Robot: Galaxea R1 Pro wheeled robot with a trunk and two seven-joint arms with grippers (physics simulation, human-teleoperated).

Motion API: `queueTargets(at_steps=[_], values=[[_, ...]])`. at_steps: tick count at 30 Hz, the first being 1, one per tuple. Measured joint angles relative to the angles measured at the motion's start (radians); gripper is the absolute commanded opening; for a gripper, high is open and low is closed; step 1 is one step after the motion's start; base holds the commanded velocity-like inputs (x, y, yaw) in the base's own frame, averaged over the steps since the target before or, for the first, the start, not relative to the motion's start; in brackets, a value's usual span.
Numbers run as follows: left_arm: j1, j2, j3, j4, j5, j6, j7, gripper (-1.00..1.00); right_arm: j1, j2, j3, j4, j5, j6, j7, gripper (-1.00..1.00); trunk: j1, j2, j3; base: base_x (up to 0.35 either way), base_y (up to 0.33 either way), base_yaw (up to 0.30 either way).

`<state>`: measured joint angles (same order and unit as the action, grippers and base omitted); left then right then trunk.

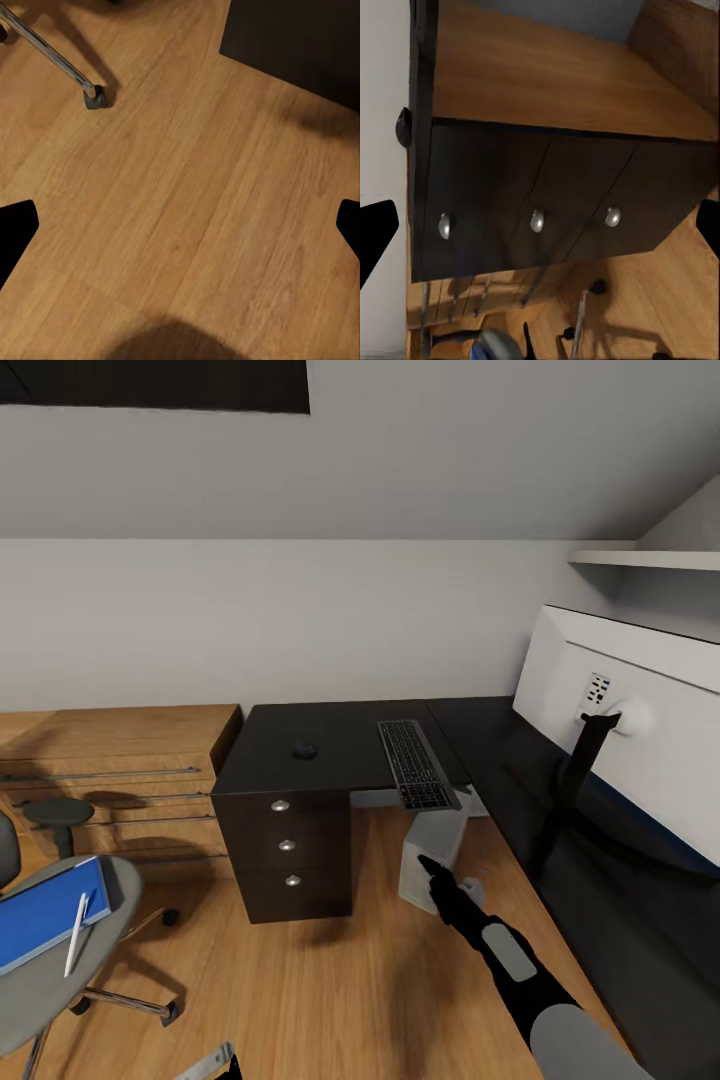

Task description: In the bedroom, organize the workspace by keeping the computer under the desk, ensuring the monitor is on the desk, placing the keyboard on the desk next to the monitor, placing the mouse on the desk next to the keyboard, moving the folder from the swivel chair onto the desk next to the mouse, stacking the notebook on top of the folder with the pen on top of the notebook, and positioning the swivel chair next to the desk.

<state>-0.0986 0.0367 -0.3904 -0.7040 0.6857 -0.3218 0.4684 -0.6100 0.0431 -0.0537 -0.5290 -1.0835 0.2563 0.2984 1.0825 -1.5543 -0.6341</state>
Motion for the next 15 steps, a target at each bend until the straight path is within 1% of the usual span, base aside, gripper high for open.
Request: queueTargets(at_steps=[3, 4, 5, 8, 10, 11, 15], values=[[0.000, 0.000, 0.000, 0.004, 0.000, 0.000, 0.000, 1.00, 0.000, 0.002, 0.033, 0.010, 0.080, -0.036, 0.000, 1.00, 0.000, 0.000, 0.000, 0.000, 0.000, 0.000], [0.000, 0.000, 0.000, 0.006, 0.000, 0.000, 0.000, 1.00, 0.000, 0.004, 0.057, 0.017, 0.137, -0.057, -0.002, 1.00, 0.000, 0.000, 0.000, 0.000, 0.000, 0.000], [0.000, 0.000, 0.000, 0.010, 0.000, 0.000, 0.000, 1.00, 0.000, 0.005, 0.070, 0.024, 0.167, -0.068, -0.004, 1.00, 0.000, 0.000, 0.000, 0.000, 0.000, 0.000], [0.000, 0.000, 0.000, 0.013, 0.000, 0.001, -0.001, 1.00, 0.000, 0.012, 0.104, 0.057, 0.245, -0.097, -0.022, 1.00, 0.000, 0.000, 0.000, 0.000, 0.000, 0.000], [0.000, 0.000, 0.000, 0.015, 0.000, 0.001, -0.001, 1.00, 0.000, 0.020, 0.118, 0.083, 0.290, -0.119, -0.040, 1.00, 0.000, 0.000, 0.000, 0.000, 0.000, 0.000], [0.000, 0.000, 0.000, 0.016, 0.000, 0.001, -0.001, 1.00, 0.000, 0.031, 0.128, 0.107, 0.328, -0.143, -0.059, 1.00, 0.000, 0.000, 0.000, 0.000, 0.000, 0.000], [0.000, 0.000, -0.001, 0.017, 0.000, 0.001, -0.002, 1.00, 0.000, 0.057, 0.139, 0.145, 0.399, -0.193, -0.096, 1.00, 0.000, 0.000, 0.000, 0.000, 0.000, 0.000]])
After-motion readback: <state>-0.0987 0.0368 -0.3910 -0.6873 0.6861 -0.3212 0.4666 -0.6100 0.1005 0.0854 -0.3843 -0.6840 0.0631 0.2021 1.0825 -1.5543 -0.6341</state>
